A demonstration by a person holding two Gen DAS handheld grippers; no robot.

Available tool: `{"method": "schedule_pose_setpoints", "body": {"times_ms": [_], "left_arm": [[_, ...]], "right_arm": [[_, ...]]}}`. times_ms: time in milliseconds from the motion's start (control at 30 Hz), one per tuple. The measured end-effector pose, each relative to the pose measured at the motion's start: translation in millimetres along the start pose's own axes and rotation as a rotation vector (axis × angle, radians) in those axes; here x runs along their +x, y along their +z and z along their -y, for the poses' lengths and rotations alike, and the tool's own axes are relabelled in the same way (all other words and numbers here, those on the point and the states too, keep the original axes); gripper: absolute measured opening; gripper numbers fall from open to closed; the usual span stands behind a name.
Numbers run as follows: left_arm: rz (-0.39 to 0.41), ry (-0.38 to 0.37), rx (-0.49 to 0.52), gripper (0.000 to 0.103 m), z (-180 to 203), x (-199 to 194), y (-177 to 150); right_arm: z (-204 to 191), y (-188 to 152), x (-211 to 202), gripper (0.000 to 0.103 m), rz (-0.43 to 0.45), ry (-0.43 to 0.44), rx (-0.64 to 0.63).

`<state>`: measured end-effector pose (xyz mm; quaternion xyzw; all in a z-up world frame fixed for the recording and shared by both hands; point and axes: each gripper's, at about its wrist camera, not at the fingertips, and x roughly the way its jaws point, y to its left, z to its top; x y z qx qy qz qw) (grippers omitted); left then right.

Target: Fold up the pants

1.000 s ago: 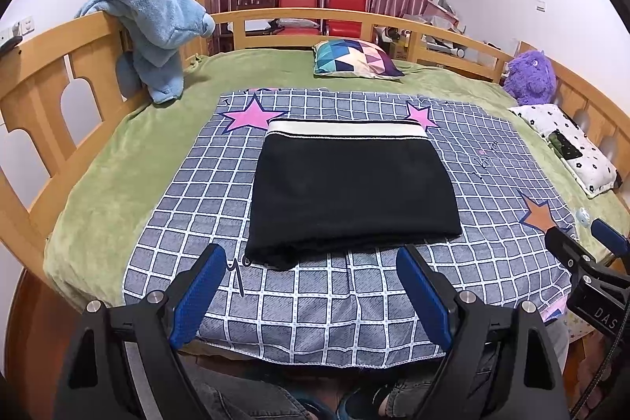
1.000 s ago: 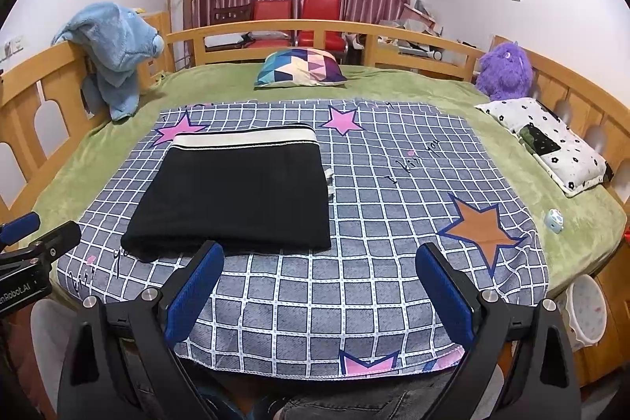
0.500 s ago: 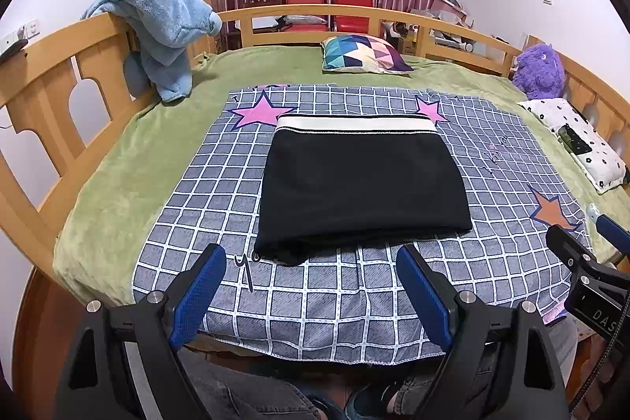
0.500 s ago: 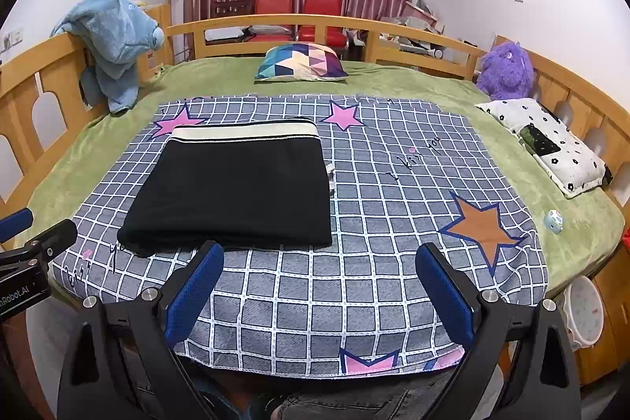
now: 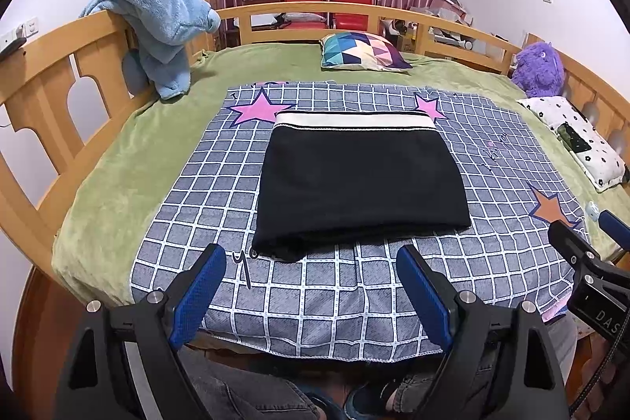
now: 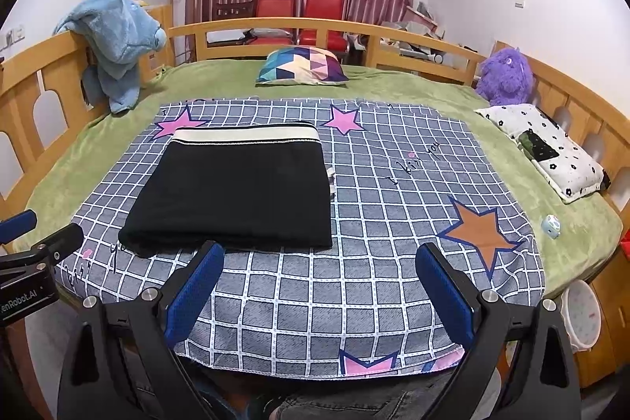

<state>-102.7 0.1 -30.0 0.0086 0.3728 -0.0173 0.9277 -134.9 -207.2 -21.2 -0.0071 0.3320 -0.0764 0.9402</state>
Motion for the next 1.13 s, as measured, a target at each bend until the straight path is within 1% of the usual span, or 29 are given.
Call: {"method": "schedule_pose_setpoints", "body": {"times_ms": [933,1133], "left_arm": [[0.001,-0.002,-0.006,0.088,0.7,-1.4,-1.8],[-0.005,0.011,-0.007,0.088,1.9,-0.2,-1.4]], "right_arm": [[0.2,1.9,-3.2,0.097,0.01,0.002,0.008],[-1.6,2.7,-4.7,0.097,0.011,0.004,0.008]]}}
